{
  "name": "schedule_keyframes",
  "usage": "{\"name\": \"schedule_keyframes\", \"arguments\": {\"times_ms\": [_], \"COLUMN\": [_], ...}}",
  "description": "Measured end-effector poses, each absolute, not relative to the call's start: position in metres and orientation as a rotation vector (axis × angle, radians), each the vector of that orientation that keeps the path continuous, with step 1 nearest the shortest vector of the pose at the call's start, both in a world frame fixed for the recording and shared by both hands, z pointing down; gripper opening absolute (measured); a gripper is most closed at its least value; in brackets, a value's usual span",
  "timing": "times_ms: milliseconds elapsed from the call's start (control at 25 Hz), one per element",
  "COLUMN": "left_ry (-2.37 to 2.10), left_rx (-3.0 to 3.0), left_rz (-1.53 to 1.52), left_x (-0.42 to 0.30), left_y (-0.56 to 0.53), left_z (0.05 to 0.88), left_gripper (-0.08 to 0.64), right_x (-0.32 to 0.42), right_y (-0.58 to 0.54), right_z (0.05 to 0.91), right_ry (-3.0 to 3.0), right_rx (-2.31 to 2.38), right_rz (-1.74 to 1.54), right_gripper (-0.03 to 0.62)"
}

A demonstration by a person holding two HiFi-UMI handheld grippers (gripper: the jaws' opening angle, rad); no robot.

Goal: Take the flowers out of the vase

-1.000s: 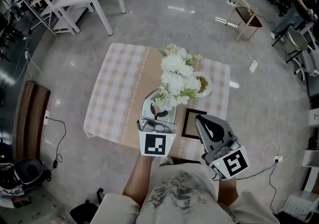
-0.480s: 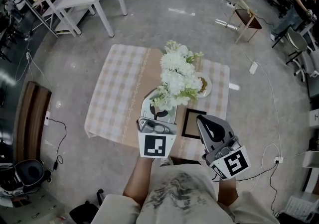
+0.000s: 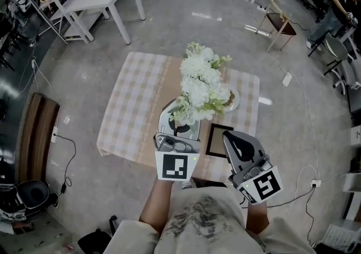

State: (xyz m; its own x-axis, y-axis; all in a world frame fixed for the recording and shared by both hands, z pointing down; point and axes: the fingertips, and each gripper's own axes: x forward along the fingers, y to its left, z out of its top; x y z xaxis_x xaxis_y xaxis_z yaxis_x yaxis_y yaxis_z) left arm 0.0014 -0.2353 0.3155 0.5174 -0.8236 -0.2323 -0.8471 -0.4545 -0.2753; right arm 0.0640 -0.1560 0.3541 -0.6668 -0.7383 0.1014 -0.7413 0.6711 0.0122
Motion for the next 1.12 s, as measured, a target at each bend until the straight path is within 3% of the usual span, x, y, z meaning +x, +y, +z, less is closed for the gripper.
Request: {"name": "schedule_keyframes", "arguments": {"times_ms": [1120], "left_ry": [1.376], "left_rx": [-2.318], "left_rz": [0.142], "left_x": [-0.001], "left_y": [-0.218], "left_z": [0.280], "left_gripper": [0.057], "right_x": [0.067], "right_y": [-0.141], "right_z": [0.339], "right_ry": [-2.811], "right_rx": [1.242], "right_rz": [-0.021], "right_gripper": [0.017]}}
